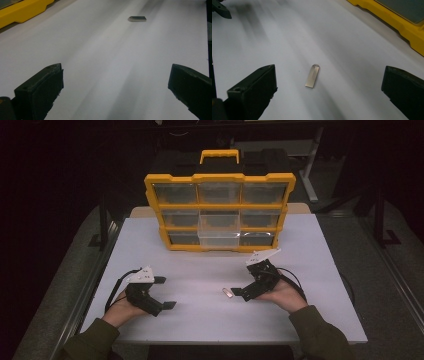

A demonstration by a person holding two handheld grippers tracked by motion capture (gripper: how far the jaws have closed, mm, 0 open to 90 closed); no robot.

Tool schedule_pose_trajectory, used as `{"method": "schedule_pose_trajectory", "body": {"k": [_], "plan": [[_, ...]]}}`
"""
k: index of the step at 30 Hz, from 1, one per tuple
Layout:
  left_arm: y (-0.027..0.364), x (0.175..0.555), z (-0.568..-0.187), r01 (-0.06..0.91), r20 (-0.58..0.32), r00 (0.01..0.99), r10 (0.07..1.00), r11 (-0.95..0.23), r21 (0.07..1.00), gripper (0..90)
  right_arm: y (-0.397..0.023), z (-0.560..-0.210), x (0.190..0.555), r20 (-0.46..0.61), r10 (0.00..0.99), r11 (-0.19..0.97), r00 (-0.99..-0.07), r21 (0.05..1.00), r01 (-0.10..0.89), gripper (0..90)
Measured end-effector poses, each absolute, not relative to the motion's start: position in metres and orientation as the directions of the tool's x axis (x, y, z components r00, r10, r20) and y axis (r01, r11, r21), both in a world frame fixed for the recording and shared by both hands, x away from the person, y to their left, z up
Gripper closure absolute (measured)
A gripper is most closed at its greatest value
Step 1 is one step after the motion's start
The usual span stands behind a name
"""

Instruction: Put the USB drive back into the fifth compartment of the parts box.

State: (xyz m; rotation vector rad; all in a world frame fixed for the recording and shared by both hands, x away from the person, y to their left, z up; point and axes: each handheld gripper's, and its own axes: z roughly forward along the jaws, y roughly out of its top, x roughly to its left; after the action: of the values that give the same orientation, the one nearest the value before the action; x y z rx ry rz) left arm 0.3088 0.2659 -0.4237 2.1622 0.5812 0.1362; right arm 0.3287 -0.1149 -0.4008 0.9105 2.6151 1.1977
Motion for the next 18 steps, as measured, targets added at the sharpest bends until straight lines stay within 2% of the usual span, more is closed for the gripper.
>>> {"method": "schedule_pose_trajectory", "body": {"k": [18], "plan": [[0.267,0.308,-0.423,0.362,-0.105,0.879,0.464,-0.508,0.782,0.0,-0.102,-0.392,0.334,0.118,0.565,0.516,-0.816,0.722,0.461,0.0]]}}
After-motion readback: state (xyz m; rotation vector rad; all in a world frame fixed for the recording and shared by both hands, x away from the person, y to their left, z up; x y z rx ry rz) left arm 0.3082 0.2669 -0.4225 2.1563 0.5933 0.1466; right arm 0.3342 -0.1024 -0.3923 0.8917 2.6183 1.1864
